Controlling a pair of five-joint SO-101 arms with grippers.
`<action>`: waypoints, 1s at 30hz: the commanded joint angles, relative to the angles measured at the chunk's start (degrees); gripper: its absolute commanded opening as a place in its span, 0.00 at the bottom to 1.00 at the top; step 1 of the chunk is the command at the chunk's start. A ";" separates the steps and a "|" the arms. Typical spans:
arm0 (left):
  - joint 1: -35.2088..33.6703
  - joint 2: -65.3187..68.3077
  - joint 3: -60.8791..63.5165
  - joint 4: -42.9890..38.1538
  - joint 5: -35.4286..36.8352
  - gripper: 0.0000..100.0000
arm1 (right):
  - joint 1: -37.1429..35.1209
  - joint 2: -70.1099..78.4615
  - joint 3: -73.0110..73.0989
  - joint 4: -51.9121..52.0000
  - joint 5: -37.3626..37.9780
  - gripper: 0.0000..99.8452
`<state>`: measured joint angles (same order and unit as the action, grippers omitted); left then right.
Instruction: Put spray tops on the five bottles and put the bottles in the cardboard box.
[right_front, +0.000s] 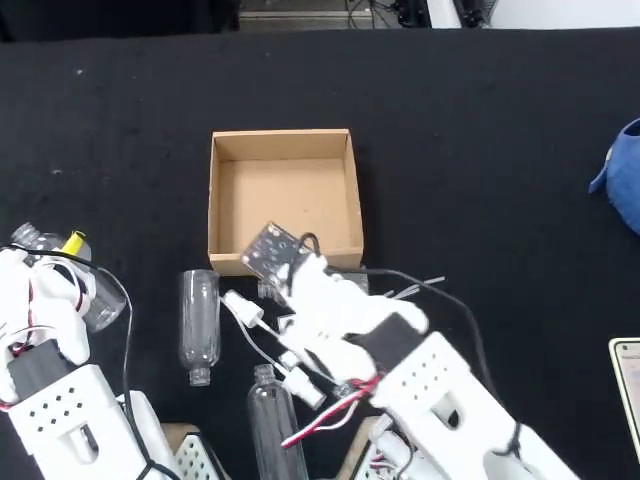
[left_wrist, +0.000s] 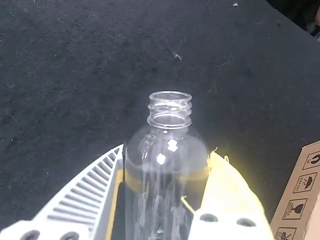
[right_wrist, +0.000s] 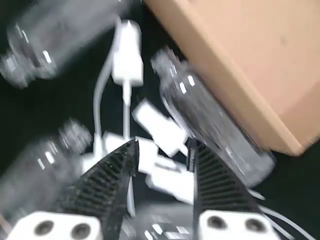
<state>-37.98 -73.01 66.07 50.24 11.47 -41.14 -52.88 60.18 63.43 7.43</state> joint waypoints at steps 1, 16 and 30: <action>-0.48 -0.97 -0.04 -1.58 0.18 0.03 | -3.52 5.49 -3.30 -8.44 -7.47 0.15; -0.66 -0.97 0.66 -3.25 0.18 0.03 | -7.91 23.96 -16.13 -9.49 -12.04 0.16; -0.66 -0.97 0.66 -3.25 0.18 0.03 | -12.04 37.67 -17.27 -17.14 -13.27 0.15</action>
<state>-38.07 -73.01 67.65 48.22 11.47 -52.48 -15.34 46.11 49.10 -5.58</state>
